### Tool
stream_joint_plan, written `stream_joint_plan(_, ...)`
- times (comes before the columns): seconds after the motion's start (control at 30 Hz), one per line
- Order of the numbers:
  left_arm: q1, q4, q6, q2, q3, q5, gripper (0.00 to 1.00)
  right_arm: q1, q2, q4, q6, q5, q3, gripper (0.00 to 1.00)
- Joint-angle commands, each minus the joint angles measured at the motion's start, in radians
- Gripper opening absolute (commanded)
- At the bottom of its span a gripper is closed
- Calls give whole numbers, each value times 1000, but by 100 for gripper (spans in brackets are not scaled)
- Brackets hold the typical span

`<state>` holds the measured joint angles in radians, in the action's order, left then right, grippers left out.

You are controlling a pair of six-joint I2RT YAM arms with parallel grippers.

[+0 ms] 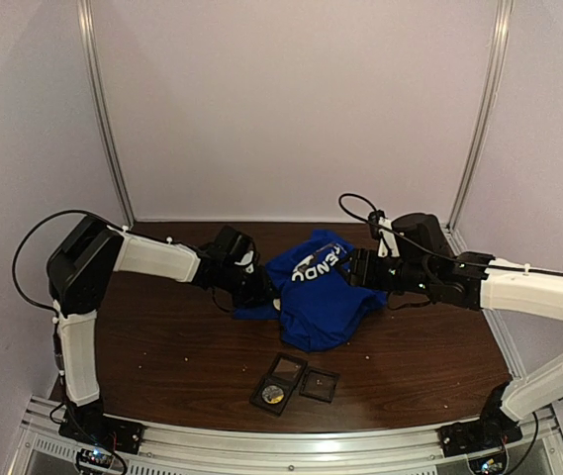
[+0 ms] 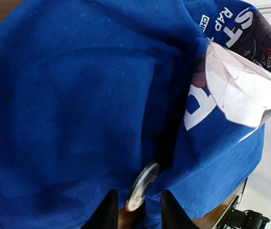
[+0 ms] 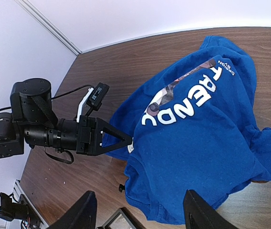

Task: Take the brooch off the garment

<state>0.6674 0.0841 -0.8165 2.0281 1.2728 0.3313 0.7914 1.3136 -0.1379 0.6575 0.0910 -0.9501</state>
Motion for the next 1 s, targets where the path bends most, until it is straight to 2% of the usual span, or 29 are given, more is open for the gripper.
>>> stream_joint_plan(0.0, -5, 9, 7, 34, 40, 14, 28, 0, 12, -4, 1, -5, 5, 63)
stream_joint_plan(0.13, -5, 14, 6, 41, 44, 15, 22, 0, 8, -9, 1, 1, 8, 63)
stream_joint_plan(0.73, -6, -24, -14, 82, 34, 41, 15, 0, 1, -12, 5, 9, 20, 62)
stream_joint_plan(0.97, -12, -53, -19, 104, 19, 51, 10, 0, 3, -10, 11, 10, 33, 62)
